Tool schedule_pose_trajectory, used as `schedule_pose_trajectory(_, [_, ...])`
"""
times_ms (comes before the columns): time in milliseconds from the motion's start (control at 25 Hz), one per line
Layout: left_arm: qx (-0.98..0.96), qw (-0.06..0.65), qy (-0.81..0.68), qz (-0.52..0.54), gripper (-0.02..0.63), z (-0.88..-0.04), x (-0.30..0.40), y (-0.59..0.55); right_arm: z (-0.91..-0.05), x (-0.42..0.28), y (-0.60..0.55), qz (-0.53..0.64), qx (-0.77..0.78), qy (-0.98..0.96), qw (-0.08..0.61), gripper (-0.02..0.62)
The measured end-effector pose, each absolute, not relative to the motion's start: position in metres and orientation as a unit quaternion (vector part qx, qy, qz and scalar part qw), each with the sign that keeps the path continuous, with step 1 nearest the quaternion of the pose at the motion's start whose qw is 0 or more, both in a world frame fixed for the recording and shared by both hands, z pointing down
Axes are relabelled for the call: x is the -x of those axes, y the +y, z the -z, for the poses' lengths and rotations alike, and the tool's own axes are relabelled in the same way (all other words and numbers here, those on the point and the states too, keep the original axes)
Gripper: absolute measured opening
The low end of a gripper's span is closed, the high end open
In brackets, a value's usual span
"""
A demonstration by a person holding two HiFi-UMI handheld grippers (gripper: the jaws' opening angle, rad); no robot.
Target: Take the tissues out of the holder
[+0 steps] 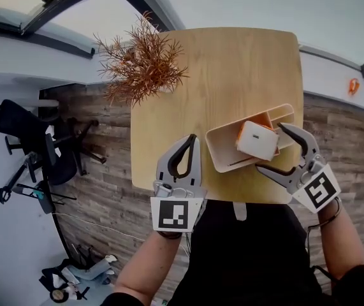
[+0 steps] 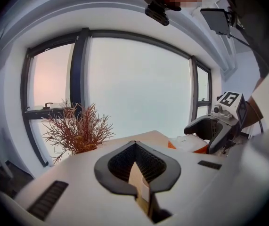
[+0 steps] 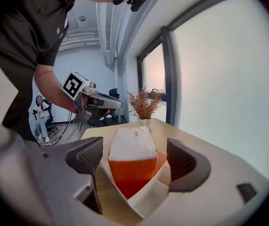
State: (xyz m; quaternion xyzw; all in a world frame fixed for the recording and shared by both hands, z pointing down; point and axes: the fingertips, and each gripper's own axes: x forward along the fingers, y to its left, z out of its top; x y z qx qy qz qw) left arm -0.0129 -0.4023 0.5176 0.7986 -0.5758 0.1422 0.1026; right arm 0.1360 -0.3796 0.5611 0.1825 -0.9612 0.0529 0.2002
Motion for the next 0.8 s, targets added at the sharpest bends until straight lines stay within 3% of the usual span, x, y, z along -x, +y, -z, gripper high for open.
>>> schedule_pose_trajectory(680, [-0.783,0.128,-0.589,-0.153,0.005,-0.541,0.040,-0.405,-0.597,-0.114,-0.390,-0.074,-0.163,-0.948,0.264,0.405])
schedule_pose_trajectory(800, [-0.786,0.124,-0.587,-0.150,0.005,-0.536,0.039,-0.407,-0.598,-0.117,-0.391,-0.079,-0.165,-0.945,0.271,0.342])
